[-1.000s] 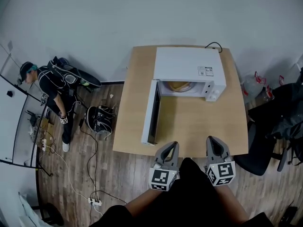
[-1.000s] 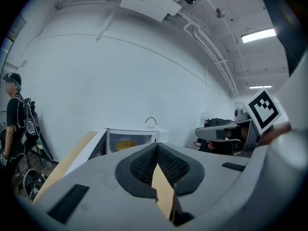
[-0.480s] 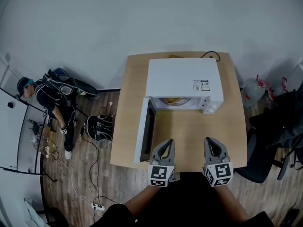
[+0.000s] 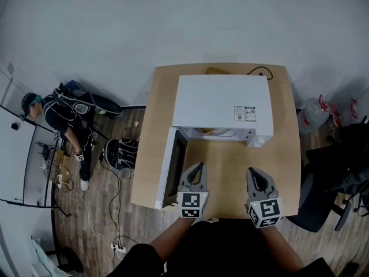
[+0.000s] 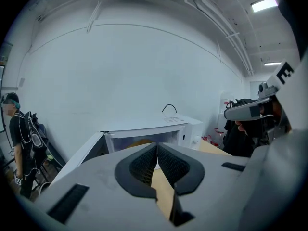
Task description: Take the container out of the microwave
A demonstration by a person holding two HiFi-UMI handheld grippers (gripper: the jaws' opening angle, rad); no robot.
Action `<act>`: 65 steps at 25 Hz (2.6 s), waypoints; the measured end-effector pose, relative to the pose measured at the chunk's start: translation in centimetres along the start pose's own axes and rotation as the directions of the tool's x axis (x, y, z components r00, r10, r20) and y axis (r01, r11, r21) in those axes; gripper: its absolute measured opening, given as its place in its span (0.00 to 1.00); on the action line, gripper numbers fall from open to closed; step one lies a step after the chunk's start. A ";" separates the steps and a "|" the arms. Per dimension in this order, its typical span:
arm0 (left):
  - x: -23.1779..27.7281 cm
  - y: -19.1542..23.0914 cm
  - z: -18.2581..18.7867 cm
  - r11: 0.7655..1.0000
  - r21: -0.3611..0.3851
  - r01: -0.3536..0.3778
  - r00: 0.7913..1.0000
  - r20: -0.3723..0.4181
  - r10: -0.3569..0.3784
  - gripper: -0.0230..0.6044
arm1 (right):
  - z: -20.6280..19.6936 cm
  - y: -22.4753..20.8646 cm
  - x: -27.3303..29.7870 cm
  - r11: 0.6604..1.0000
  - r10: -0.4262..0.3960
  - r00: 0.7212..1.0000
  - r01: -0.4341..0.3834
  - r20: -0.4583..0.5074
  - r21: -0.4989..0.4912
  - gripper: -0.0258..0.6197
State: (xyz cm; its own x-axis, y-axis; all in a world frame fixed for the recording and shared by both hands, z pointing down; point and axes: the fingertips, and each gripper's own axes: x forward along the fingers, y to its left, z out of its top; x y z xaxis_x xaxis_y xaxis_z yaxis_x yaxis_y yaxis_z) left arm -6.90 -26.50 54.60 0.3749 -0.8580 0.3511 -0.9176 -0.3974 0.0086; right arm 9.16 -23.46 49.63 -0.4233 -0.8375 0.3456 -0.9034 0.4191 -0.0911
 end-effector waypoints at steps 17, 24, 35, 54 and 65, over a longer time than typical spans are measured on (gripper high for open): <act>11.8 2.7 -3.5 0.997 0.062 -0.035 0.988 -0.145 0.043 0.06 | -1.8 -5.5 4.6 0.998 0.045 0.998 -0.043 -0.051 0.046 0.13; 16.2 3.5 -6.8 0.996 0.087 0.000 0.958 -0.287 0.025 0.21 | -2.0 -7.0 6.2 0.997 0.055 0.996 -0.051 -0.064 0.060 0.13; 21.2 4.7 -10.5 0.978 0.203 0.039 0.921 -0.387 0.044 0.24 | -3.3 -8.2 6.6 0.995 0.053 0.994 -0.045 -0.091 0.090 0.13; 23.4 5.2 -11.9 0.958 0.271 0.091 0.907 -0.420 0.032 0.21 | -4.0 -8.9 5.9 0.993 0.018 0.995 -0.007 -0.094 0.116 0.13; 21.0 4.9 -10.7 0.957 0.278 0.090 0.924 -0.382 0.024 0.08 | -3.6 -7.5 4.4 0.994 0.016 0.997 -0.007 -0.076 0.110 0.13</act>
State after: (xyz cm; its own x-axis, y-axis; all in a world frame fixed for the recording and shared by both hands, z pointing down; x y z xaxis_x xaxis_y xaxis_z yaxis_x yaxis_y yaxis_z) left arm -4.88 -43.00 72.01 0.2738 -0.6781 0.6820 -0.8074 -0.5474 -0.2201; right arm 14.33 -29.06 55.17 -0.4311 -0.8018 0.4139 -0.9023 0.3841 -0.1958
